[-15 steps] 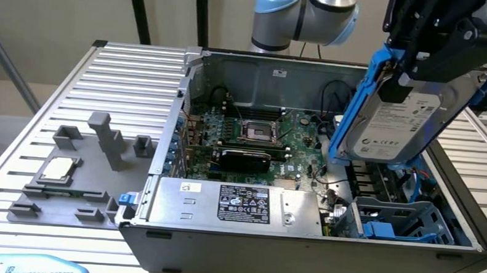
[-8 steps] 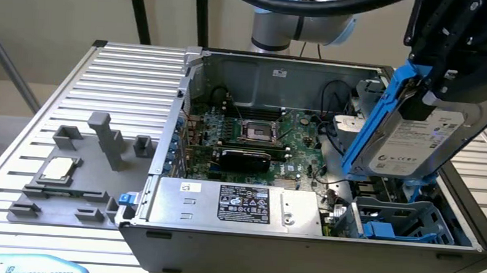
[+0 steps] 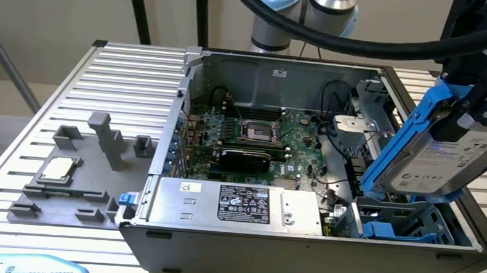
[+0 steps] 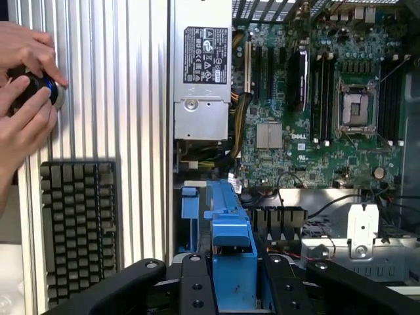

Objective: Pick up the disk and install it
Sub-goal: 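Pick up the disk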

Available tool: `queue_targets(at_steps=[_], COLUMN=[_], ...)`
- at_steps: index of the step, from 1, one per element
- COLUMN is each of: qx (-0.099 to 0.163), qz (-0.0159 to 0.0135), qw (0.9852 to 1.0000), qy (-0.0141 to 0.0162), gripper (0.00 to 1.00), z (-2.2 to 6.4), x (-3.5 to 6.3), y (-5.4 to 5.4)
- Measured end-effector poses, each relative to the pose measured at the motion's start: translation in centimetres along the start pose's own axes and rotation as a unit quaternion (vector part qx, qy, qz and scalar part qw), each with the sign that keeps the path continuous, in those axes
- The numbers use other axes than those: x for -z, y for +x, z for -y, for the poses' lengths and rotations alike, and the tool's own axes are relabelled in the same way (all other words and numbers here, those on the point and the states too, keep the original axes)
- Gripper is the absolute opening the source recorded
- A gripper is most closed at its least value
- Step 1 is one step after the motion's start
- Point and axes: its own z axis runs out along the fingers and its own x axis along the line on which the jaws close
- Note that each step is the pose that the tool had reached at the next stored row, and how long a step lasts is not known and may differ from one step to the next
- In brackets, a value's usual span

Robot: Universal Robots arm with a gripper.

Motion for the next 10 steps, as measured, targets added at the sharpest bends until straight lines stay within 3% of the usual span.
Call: queue_targets(at_steps=[4,10], qx=[0.000,0.000], qz=[0.0000,-0.0005], qw=[1.0000,1.0000], qy=[0.0000,0.0000], gripper=[0.33,0.33], z=[1.33,1.50], x=[-0.54,-0.62], y=[0.1,0.1])
